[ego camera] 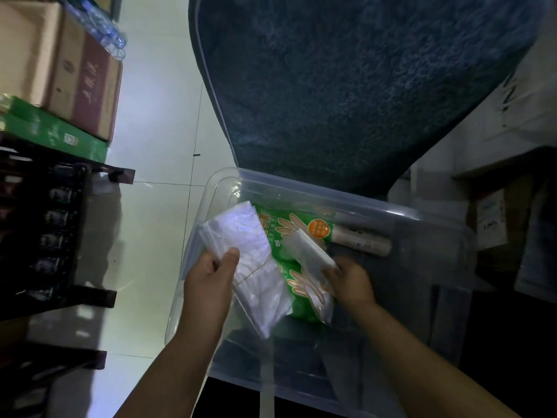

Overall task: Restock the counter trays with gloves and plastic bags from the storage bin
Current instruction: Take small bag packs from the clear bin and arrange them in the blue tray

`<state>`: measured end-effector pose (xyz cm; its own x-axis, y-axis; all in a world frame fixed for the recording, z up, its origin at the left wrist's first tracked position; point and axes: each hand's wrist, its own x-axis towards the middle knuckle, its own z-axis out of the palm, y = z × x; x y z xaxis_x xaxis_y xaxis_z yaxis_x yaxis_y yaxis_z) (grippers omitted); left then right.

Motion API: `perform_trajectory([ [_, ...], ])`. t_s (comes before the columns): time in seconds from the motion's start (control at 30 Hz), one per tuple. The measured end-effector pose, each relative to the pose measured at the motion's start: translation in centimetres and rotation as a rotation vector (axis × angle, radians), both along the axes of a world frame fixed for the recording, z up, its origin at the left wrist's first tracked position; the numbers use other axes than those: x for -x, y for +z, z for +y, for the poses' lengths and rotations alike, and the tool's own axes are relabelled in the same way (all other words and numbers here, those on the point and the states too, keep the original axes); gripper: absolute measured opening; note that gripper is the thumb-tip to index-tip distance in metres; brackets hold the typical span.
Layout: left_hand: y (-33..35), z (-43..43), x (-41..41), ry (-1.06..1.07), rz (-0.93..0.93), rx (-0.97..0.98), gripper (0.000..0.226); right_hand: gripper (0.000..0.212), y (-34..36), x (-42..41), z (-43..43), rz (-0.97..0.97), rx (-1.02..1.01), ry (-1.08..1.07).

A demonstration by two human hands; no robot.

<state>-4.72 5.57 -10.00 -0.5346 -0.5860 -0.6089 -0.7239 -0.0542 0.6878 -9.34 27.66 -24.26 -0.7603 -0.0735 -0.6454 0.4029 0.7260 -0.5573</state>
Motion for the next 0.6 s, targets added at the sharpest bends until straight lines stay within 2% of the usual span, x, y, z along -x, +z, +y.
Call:
perform_trajectory([
  [0.1, 1.6, 0.2, 0.7, 0.061, 0.031, -0.072, 0.019, 0.004, 5.1, 0.3, -0.8, 0.079, 0.116, -0.129],
  [0.2, 4.1, 0.4, 1.4, 0.086, 0.068, -0.142, 0.022, 0.012, 11.4, 1.2, -2.1, 0.123, 0.339, -0.271],
  [0.3, 6.5, 0.2, 1.8, 0.082, 0.082, -0.21, 0.015, 0.022, 17.8, 1.7, -3.2, 0.215, 0.518, -0.268],
  [0.4, 8.9, -0.2, 2.0, 0.017, 0.092, -0.226, 0.018, 0.017, 22.9, 1.4, -4.5, 0.239, 0.639, -0.216],
  [0.5, 11.2, -0.4, 2.0, -0.057, 0.118, -0.261, 0.028, 0.011, 26.2, 0.1, -6.6, 0.206, 0.652, -0.165],
  [0.6, 13.3, -0.8, 2.1, -0.126, 0.134, -0.288, 0.039, 0.008, 27.9, -1.8, -8.8, 0.243, 0.583, -0.21],
])
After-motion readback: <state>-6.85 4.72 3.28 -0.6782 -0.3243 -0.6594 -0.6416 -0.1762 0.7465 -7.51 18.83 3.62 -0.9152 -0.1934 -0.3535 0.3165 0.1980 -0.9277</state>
